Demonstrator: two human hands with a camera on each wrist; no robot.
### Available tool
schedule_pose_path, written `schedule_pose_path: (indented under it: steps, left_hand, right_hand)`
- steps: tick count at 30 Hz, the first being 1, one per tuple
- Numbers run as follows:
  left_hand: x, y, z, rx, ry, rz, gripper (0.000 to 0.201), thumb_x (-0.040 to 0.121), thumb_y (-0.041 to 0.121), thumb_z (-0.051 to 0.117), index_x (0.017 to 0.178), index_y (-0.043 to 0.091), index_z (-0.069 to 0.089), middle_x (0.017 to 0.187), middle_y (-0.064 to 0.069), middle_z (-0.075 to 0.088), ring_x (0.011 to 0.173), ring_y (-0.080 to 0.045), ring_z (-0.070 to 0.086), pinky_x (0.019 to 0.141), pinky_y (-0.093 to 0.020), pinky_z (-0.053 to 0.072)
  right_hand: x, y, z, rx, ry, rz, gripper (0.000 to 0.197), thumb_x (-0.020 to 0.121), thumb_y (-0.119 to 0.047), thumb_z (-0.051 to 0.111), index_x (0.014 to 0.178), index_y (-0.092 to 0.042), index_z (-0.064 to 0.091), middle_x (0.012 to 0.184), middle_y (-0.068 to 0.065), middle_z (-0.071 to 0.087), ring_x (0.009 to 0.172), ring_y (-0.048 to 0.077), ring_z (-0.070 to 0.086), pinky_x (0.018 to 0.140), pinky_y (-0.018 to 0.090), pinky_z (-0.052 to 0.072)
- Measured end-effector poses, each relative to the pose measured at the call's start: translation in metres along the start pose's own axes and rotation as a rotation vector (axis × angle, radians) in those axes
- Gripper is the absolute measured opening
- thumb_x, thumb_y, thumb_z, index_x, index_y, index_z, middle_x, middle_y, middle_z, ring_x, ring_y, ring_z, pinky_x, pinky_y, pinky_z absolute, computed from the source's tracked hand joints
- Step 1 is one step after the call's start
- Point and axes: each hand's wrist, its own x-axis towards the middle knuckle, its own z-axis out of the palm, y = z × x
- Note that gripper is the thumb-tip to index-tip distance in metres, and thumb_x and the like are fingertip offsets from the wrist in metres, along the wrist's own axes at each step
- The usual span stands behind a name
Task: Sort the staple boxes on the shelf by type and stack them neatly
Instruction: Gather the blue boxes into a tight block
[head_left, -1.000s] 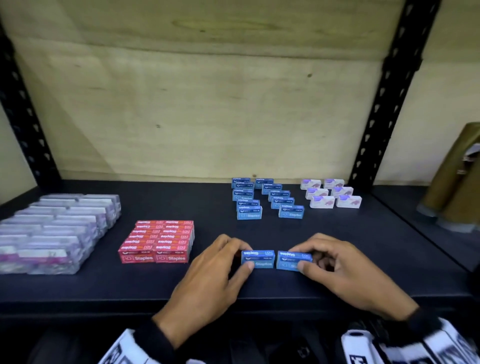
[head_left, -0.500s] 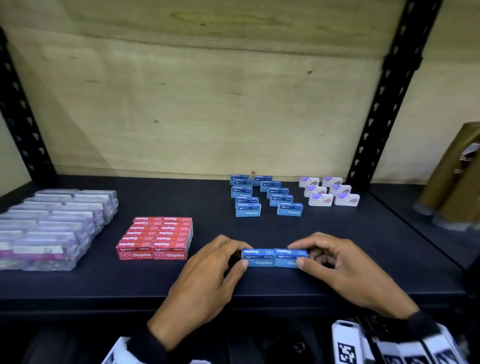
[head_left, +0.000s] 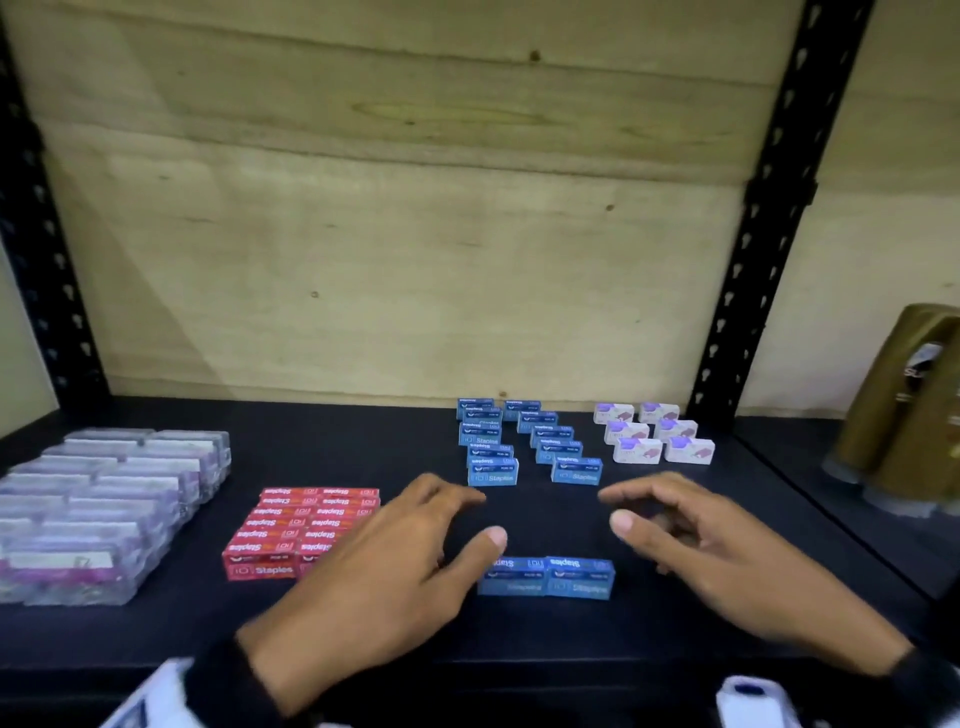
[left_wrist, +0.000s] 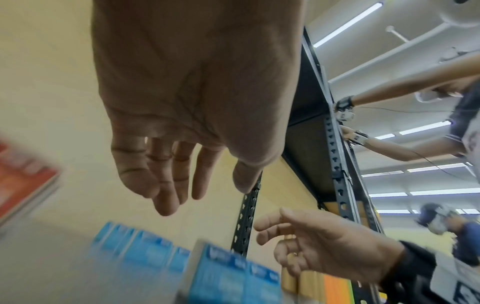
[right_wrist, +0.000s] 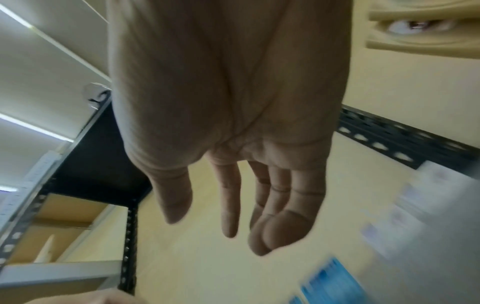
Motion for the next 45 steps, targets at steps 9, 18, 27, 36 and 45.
schedule_pose_path:
  steps: [9, 18, 27, 36, 45]
  left_hand:
    - [0.087, 0.01, -0.061, 0.428, -0.229, 0.065, 0.035, 0.09, 0.059, 0.055, 0.115, 0.036, 0.061, 0.11, 0.017, 0.065, 0.102, -0.012, 0.061, 0.091, -0.035, 0.051]
    - [0.15, 0.0, -0.042, 0.659, -0.453, -0.01, 0.031, 0.09, 0.046, 0.065, 0.109, 0.023, 0.067, 0.109, 0.001, 0.063, 0.095, -0.02, 0.062, 0.072, -0.032, 0.048]
    - [0.165, 0.007, -0.025, 0.675, -0.537, -0.027, 0.035, 0.093, 0.042, 0.063, 0.118, 0.019, 0.065, 0.117, -0.001, 0.062, 0.087, -0.018, 0.053, 0.072, -0.031, 0.042]
    - [0.155, 0.007, -0.026, 0.636, -0.538, 0.061, 0.02, 0.094, 0.029, 0.064, 0.106, 0.014, 0.07, 0.102, -0.001, 0.07, 0.08, -0.015, 0.056, 0.068, -0.029, 0.046]
    - [0.115, 0.012, -0.032, 0.59, -0.568, 0.102, 0.014, 0.091, 0.032, 0.066, 0.098, 0.02, 0.07, 0.083, 0.009, 0.064, 0.078, -0.013, 0.06, 0.071, -0.028, 0.052]
  right_hand:
    - [0.082, -0.022, -0.05, -0.517, -0.189, 0.07, 0.027, 0.087, -0.055, 0.063, 0.109, -0.039, 0.065, 0.094, -0.025, 0.065, 0.078, -0.007, 0.058, 0.074, 0.016, 0.043]
    - [0.136, 0.007, -0.035, -0.809, -0.41, 0.202, 0.033, 0.089, -0.046, 0.068, 0.119, -0.034, 0.061, 0.11, -0.014, 0.06, 0.099, 0.011, 0.057, 0.087, 0.026, 0.046]
    - [0.154, 0.016, -0.024, -0.816, -0.474, 0.185, 0.023, 0.091, -0.038, 0.067, 0.112, -0.03, 0.064, 0.09, -0.017, 0.056, 0.092, 0.011, 0.056, 0.079, 0.022, 0.039]
    - [0.136, 0.003, -0.025, -0.778, -0.518, 0.136, 0.008, 0.091, -0.038, 0.066, 0.092, -0.03, 0.062, 0.083, -0.014, 0.063, 0.075, 0.002, 0.057, 0.073, 0.021, 0.047]
    - [0.099, -0.01, -0.027, -0.703, -0.572, 0.126, 0.009, 0.092, -0.039, 0.065, 0.095, -0.031, 0.066, 0.086, -0.014, 0.07, 0.071, -0.002, 0.058, 0.068, 0.016, 0.045]
